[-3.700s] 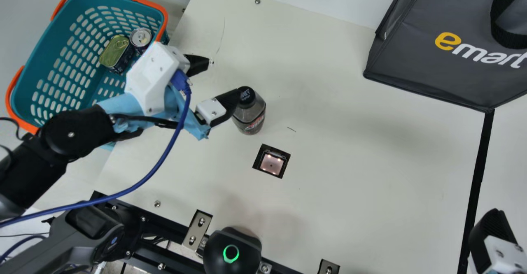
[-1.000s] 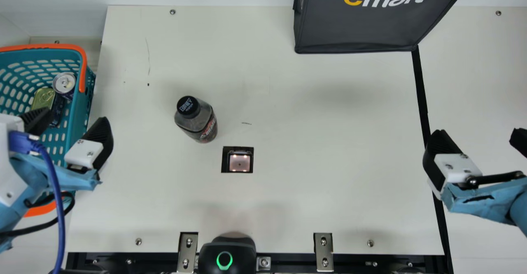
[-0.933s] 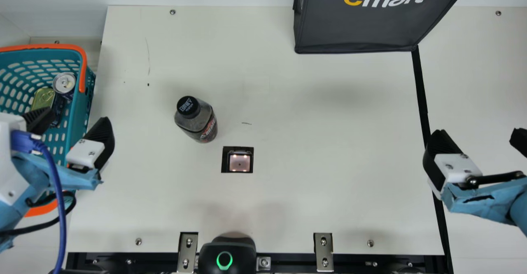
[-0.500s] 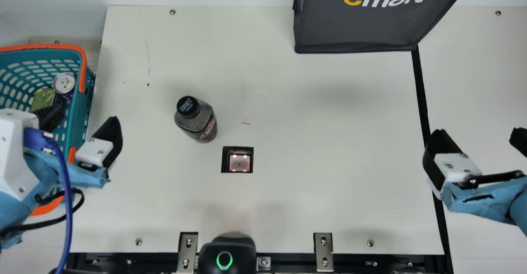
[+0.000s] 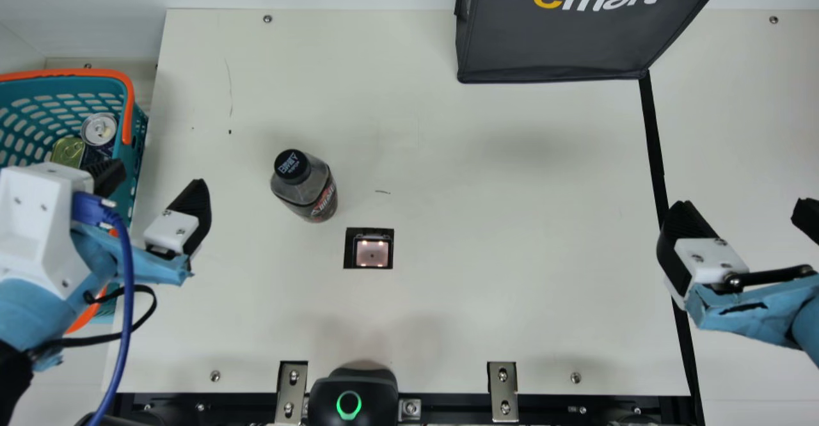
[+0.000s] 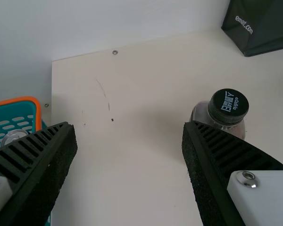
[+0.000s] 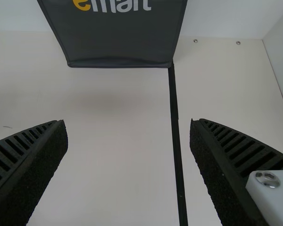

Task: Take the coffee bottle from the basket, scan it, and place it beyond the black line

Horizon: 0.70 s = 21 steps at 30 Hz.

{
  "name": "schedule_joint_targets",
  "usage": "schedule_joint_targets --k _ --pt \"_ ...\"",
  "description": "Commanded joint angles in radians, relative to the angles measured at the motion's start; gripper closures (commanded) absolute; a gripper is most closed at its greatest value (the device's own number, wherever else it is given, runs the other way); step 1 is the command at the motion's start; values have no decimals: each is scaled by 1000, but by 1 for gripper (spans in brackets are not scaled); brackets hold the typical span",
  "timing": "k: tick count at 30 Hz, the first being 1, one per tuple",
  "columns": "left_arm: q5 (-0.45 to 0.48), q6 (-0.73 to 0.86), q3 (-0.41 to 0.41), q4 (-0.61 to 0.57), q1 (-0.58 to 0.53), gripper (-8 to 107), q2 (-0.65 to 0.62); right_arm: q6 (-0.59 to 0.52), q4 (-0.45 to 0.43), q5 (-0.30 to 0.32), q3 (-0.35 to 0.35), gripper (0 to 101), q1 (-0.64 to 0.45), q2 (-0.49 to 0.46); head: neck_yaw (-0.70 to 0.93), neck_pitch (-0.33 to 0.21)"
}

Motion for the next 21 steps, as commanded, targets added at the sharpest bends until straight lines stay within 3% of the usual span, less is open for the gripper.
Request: schedule_joint_targets --k 1,21 --pt "-13 -27 5 26 -14 9 8 0 0 0 0 10 0 0 2 -27" --pt "-117 -385 30 336 -141 9 114 0 0 -1 0 10 0 0 2 -27"
